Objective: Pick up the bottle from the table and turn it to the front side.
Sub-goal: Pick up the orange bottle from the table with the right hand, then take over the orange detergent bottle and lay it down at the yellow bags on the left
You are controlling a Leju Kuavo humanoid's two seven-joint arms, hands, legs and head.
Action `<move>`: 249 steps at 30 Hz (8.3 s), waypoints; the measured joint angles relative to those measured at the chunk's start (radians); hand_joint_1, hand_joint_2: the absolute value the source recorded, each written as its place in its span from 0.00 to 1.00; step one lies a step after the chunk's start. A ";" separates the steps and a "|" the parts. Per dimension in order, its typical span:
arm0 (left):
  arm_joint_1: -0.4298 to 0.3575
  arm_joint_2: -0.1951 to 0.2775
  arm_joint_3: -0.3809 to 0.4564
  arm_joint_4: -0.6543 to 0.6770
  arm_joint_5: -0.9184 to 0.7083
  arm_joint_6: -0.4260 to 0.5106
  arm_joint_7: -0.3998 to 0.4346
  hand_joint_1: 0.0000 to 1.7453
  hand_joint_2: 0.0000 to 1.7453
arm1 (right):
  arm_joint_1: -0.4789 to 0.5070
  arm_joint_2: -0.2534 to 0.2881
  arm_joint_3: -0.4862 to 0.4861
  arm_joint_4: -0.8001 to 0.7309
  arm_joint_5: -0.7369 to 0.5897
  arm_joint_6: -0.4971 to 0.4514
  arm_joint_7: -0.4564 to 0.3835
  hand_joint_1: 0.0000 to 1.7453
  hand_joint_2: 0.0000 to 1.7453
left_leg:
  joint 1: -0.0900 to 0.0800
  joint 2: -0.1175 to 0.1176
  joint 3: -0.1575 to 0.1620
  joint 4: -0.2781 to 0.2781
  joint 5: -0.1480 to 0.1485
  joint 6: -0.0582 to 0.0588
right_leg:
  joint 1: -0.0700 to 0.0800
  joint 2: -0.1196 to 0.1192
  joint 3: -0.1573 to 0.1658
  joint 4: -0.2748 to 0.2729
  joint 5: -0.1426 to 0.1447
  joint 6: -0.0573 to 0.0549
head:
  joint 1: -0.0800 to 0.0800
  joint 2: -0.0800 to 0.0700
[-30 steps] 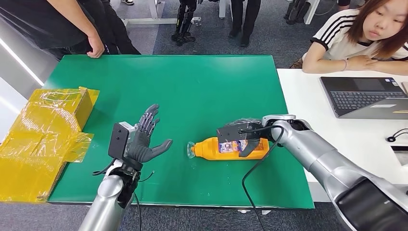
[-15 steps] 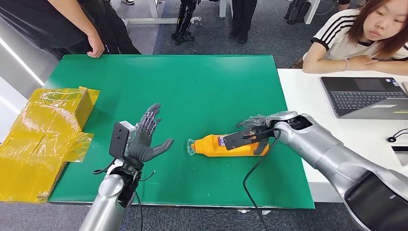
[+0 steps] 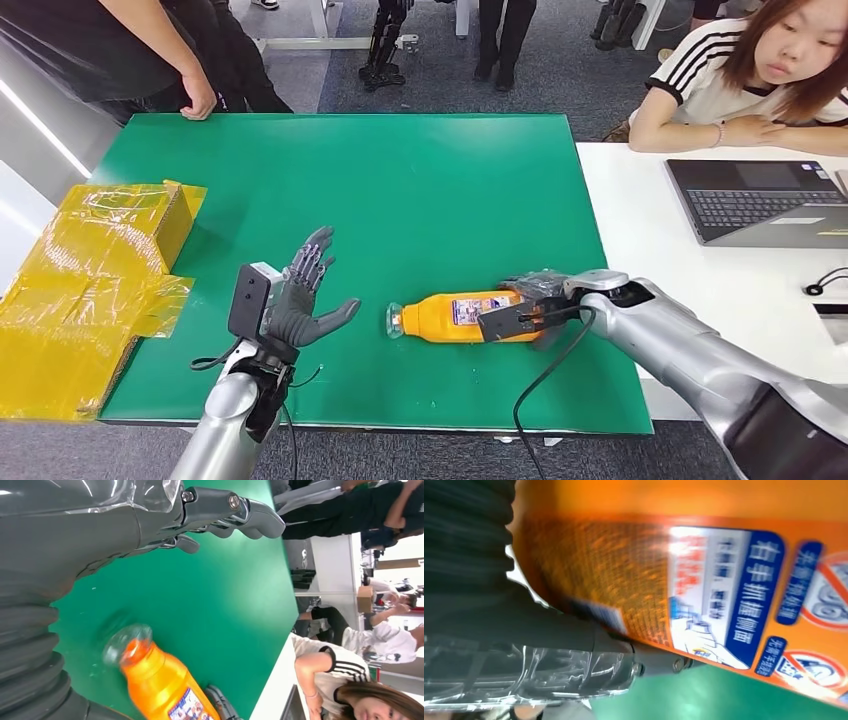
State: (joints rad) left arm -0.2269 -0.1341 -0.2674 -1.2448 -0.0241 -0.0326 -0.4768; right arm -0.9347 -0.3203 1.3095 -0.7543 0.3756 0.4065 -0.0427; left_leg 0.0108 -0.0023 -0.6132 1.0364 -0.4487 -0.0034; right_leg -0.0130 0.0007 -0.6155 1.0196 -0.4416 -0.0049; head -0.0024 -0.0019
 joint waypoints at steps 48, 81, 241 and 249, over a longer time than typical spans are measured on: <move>0.127 0.043 -0.001 -0.141 0.041 0.061 -0.046 0.00 1.00 | 0.501 0.089 -0.665 -0.241 -0.310 -0.507 -0.346 1.00 1.00 | 0.000 -0.002 0.009 -0.001 -0.004 0.001 | 0.000 -0.002 0.011 -0.002 -0.003 0.002 | 0.000 0.000; -0.411 -0.012 -0.044 0.220 0.351 -0.292 0.183 0.00 1.00 | 0.474 0.352 -0.783 -0.342 -0.207 -0.603 -0.380 1.00 1.00 | 0.000 -0.001 0.003 0.000 -0.001 -0.001 | 0.000 0.000 0.004 0.000 -0.002 0.001 | 0.000 0.000; -0.419 0.486 -0.256 0.028 -1.509 0.321 0.348 1.00 1.00 | 0.891 0.189 -0.981 -1.021 -0.313 -0.713 -0.531 0.00 1.00 | 0.000 0.002 -0.001 -0.001 -0.001 -0.001 | 0.000 0.002 -0.001 -0.001 -0.002 0.000 | 0.000 0.000; -0.423 0.449 -0.289 0.130 -1.453 0.186 0.337 1.00 1.00 | 0.907 0.183 -0.984 -1.026 -0.311 -0.710 -0.527 0.00 1.00 | 0.000 0.002 0.000 -0.001 -0.001 -0.001 | 0.000 0.002 -0.001 -0.001 -0.002 0.000 | 0.000 0.000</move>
State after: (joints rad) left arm -0.6501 0.3154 -0.5567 -1.1150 -1.4767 0.1531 -0.1395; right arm -0.0277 -0.1375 0.3251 -1.7803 0.0648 -0.3034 -0.5698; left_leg 0.0110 0.0000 -0.6136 1.0355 -0.4497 -0.0045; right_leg -0.0129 0.0032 -0.6167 1.0191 -0.4435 -0.0046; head -0.0023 -0.0019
